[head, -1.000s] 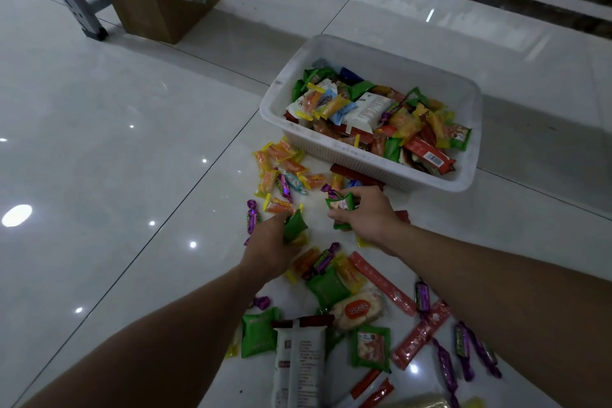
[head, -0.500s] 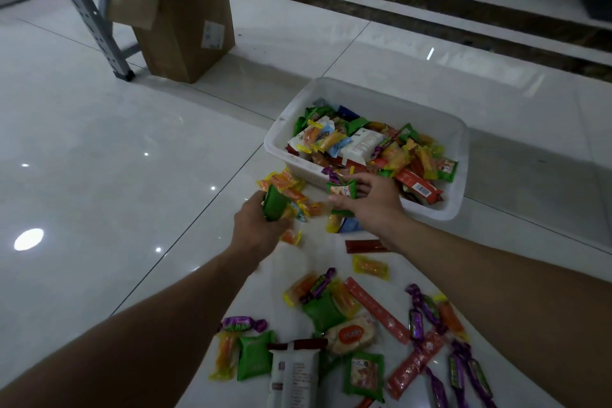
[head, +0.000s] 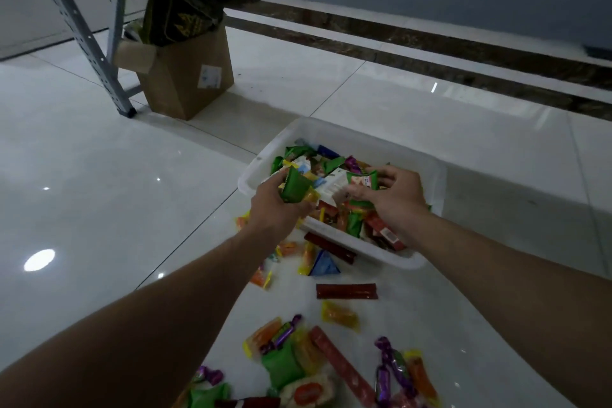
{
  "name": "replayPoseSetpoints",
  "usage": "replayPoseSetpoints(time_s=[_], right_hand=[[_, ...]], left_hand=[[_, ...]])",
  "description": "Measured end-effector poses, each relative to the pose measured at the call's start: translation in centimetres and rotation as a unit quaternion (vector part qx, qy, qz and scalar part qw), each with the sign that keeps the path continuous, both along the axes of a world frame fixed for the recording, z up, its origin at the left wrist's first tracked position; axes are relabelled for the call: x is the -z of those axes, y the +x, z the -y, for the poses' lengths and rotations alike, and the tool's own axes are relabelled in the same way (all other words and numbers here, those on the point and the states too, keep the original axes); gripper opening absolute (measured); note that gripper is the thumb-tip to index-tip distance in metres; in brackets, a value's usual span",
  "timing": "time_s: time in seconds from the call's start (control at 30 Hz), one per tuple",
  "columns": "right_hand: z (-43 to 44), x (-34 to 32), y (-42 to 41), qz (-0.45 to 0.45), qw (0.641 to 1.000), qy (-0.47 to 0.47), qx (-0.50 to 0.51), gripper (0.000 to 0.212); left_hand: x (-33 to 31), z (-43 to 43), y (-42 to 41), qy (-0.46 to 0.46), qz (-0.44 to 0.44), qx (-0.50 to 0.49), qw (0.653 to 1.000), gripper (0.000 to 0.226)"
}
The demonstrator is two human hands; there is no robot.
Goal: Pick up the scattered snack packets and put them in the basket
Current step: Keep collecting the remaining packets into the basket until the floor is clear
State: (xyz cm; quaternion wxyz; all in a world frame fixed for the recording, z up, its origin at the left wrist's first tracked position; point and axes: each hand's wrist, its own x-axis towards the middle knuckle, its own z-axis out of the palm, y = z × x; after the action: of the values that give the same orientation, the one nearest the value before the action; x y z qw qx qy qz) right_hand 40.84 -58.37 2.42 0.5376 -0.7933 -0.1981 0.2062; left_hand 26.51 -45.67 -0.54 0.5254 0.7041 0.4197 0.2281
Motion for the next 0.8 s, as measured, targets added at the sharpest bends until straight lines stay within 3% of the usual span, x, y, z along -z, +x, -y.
replayPoseSetpoints(time_s=[0.3,0.43,0.6,0.73,0.8], right_hand=[[2.0,0.4,8.8,-0.027,0.999,-0.004,0.037,0.042],[1.8,0.7,11.3,-0.033,0.999,-0.003,0.023,0.041],[0.7,1.6,12.7,-0.035,0.999,-0.026,0.006,0.05],[-0.6,2.0,13.1,-0.035,0.999,-0.018,0.009,0.043],[-1.0,2.1,13.1,-0.021,1.0,-0.019,-0.005,0.049]], left_hand=[[-1.3,0.9,10.9,0.0,-0.008,-0.007,1.0,0.046],[-0.9,0.1,14.6,-0.031,-0.003,-0.057,0.998,0.037],[0.2,0.0,15.5,-0.083,-0.002,-0.065,0.994,0.041],[0.6,-0.6,14.5,-0.085,-0.012,-0.093,0.992,0.045],[0.2,-0.7,13.8,-0.082,-0.015,-0.1,0.992,0.042]])
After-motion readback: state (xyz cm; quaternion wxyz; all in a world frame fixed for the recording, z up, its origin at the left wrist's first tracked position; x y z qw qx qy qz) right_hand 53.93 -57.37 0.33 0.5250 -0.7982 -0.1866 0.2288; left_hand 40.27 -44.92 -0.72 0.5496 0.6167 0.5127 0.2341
